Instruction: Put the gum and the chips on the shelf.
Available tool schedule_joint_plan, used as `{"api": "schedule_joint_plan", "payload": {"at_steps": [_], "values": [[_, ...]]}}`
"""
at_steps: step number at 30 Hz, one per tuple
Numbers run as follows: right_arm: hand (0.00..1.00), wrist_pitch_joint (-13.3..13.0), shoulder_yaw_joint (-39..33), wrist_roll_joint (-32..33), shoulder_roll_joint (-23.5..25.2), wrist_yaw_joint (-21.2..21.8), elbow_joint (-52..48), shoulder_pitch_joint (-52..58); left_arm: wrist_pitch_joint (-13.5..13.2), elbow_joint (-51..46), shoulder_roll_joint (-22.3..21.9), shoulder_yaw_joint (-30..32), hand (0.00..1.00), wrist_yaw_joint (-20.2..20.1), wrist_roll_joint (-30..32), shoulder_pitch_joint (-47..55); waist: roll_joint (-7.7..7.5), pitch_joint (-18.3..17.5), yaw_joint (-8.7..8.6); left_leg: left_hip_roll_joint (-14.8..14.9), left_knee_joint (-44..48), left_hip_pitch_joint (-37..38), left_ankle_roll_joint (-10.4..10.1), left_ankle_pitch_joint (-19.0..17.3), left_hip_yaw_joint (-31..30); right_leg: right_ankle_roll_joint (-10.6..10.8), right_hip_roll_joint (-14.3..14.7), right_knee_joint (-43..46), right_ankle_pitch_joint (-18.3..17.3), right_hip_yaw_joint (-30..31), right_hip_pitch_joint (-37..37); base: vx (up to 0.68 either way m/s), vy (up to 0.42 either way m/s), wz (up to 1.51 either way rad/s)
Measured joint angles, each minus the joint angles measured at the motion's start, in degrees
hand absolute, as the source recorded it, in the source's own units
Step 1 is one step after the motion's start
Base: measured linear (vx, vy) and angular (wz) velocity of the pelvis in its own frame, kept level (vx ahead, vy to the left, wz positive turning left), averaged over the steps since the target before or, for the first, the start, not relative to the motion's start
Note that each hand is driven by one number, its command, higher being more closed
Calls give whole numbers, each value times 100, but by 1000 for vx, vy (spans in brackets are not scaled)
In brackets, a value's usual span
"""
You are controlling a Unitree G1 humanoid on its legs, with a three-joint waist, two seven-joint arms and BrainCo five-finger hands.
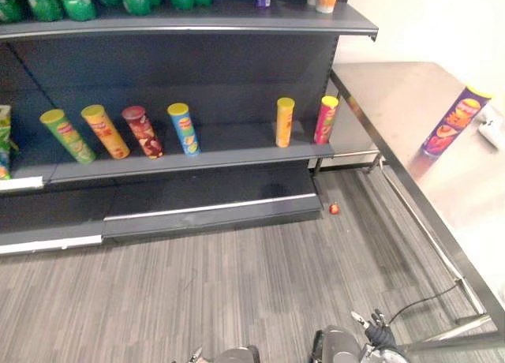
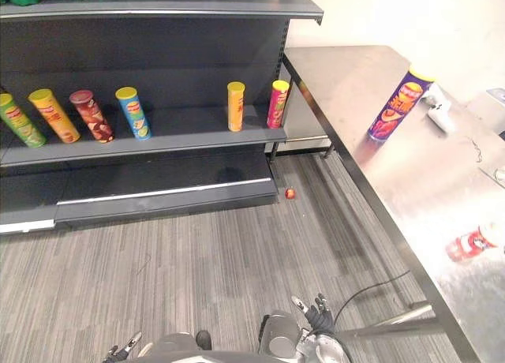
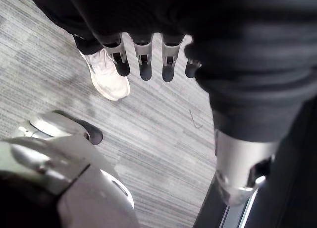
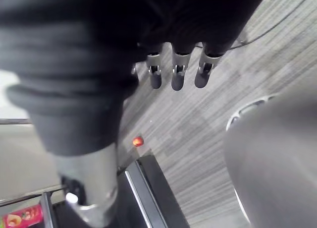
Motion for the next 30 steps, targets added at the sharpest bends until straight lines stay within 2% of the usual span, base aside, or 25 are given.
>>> {"api": "schedule_joint_plan", "payload": {"at_steps": [1, 2, 3, 4, 5, 6, 7, 9, 11, 12, 13, 14, 16, 17, 18, 19, 21, 23, 24, 25, 26, 27, 28, 30], "values": [[0, -57, -10, -1, 1, -25, 6, 9, -10, 1, 0, 1, 0, -35, 0, 0, 1, -2, -8, 53, 4, 64, -120, -88, -38, -34, 86, -875, 272, -84, -65, 545, -165, 14], [0, -87, -44, -3, 0, -28, 17, 15, -15, 0, -9, 10, 0, -44, -4, 7, 1, -3, -5, 86, -1, 170, -237, -199, -62, -70, 104, -1635, 689, -181, -57, 586, -188, 13], [0, -86, -66, -4, 2, -27, 14, 18, -17, 2, -15, 11, 0, -45, -6, 11, 6, 1, -7, 102, -12, 252, -307, -257, -71, -72, 112, -1849, 1031, -208, -38, 523, -190, 10], [0, -84, -132, -11, 7, -27, 16, 35, -14, 13, -35, 9, 0, -49, -7, 16, 9, -24, -10, 157, -23, 412, -448, -352, -69, -386, 174, -2048, 1818, -294, 144, 535, -192, -10], [0, -77, -188, -46, -42, -31, 27, -10, -22, 118, -147, 21, 0, -68, -3, -50, 267, -67, 44, 383, -30, 495, -575, -321, -27, -534, 380, -1942, 1712, -353, 203, 513, -187, -11], [0, -86, -232, -44, -53, -30, 20, -11, -30, 128, -243, 18, 0, -82, 0, -50, 341, -86, 26, 428, -33, 527, -632, -286, 2, -544, 424, -1887, 1572, -372, 212, 589, -191, -17], [0, -83, -247, -41, -100, -32, 1, -29, -61, 133, -327, 16, 0, -82, 1, -61, 478, -115, -5, 506, -84, 639, -749, -193, 83, -566, 505, -1753, 1367, -407, 218, 359, -105, -4], [0, -28, -244, -46, -120, -40, 2, -37, -67, 165, -352, 18, 0, -63, 21, -155, 517, -136, -22, 532, -6, 695, -902, 37, 102, -558, 524, -1599, 1101, -432, 271, 380, -125, -3], [0, 114, -229, -56, -133, -75, -9, -35, -59, 156, -366, 72, 0, -2, 18, -171, 503, -138, -1, 582, 873, 442, -950, 100, 95, -540, 559, -1639, 886, -417, 491, 292, -141, -5], [0, 175, -186, -62, -167, -77, -74, -8, -52, 130, -434, 258, 0, 34, 18, -174, 517, -142, -11, 699, 2136, -46, -1107, 201, 87, -494, 590, -1737, 721, -394, 678, 234, -125, -12], [0, 183, -94, -60, -199, -74, -149, 37, -57, 74, -526, 385, 0, 56, 5, -182, 574, -157, -7, 877, 3129, -456, -1299, 518, 57, -531, 673, -1834, 654, -330, 856, 320, -88, -44], [0, 217, 49, -65, -284, -67, -249, 131, -76, 39, -627, 548, 0, 65, -9, -142, 620, -177, 27, 1178, 4442, -1091, -1306, 1120, -38, -624, 849, -2009, 595, -128, 1153, 353, -26, -65], [0, 283, 44, -66, -287, -95, -313, 164, -77, 42, -697, 649, 0, 55, -25, -125, 660, -185, 35, 1376, 5154, -1478, -1232, 595, -27, -697, 958, -2025, 509, 110, 1383, 313, 6, -73], [0, 295, 45, -60, -256, -150, -338, 207, -80, 12, -698, 670, 0, 44, -46, -124, 621, -194, 57, 1430, 5150, -1670, -1077, 238, 103, -694, 959, -2047, 460, 305, 1528, 209, 4, -73], [0, 296, 43, -58, -245, -187, -341, 218, -82, -26, -699, 677, 0, 34, -50, -119, 602, -196, 67, 1444, 4979, -1742, -997, 98, 159, -679, 951, -2069, 448, 423, 1567, 246, 36, -109], [0, 298, 32, -56, -218, -223, -338, 233, -110, -50, -694, 684, 0, 15, -75, -84, 563, -200, 102, 1431, 4434, -1800, -861, -40, 253, -626, 909, -2104, 422, 713, 1639, 238, 96, -129], [0, 291, 19, -58, -173, -282, -341, 271, -147, -88, -690, 692, 0, -13, -178, -92, 486, -244, 171, 1309, 3296, -1839, -760, -148, 183, -520, 805, -2112, 385, 1223, 1632, 239, 172, -140], [0, 263, 12, -60, -125, -285, -357, 324, -128, -93, -692, 737, 0, -9, -324, -68, 400, -294, 187, 966, 1465, -1559, -766, -119, -540, -282, 650, -2063, 283, 1924, 1561, 256, 327, -144], [0, 257, 17, -60, -126, -279, -363, 329, -123, -90, -699, 739, 0, -9, -326, -63, 410, -309, 187, 918, 1077, -1487, -787, -102, -737, -212, 647, -2008, 239, 2085, 1511, 261, 431, -142], [0, 214, 19, -61, -173, -263, -402, 373, -105, -58, -758, 736, 0, -21, -327, -15, 528, -389, 184, 935, 456, -1334, -827, -135, -1103, -59, 728, -1947, 171, 2361, 1439, 246, 404, -144], [0, 181, 24, -59, -230, -216, -376, 404, -92, -55, -799, 760, 0, -44, -401, 30, 626, -496, 198, 920, 416, -1230, -1105, 277, -1226, 140, 778, -1918, 177, 2637, 1411, 299, 485, -145], [0, 164, 50, -59, -183, -193, -360, 423, -100, -87, -763, 763, 0, -55, -463, 44, 528, -526, 210, 821, 504, -1175, -1089, 263, -1204, 164, 715, -1920, 195, 2633, 1406, 271, 375, -166], [0, 94, 138, -73, -37, -149, -360, 509, -156, -96, -611, 762, 0, -86, -498, 60, 287, -612, 212, 539, 656, -1040, -984, -53, -1162, 166, 528, -1856, 196, 2648, 1341, 192, 264, -131], [0, 60, 198, -73, 87, -160, -343, 552, -164, -1, -476, 751, 0, -85, -492, 52, 123, -700, 182, 488, 680, -919, -916, -170, -800, 190, 434, -1770, 210, 2870, 1290, 194, 272, -123]]}}
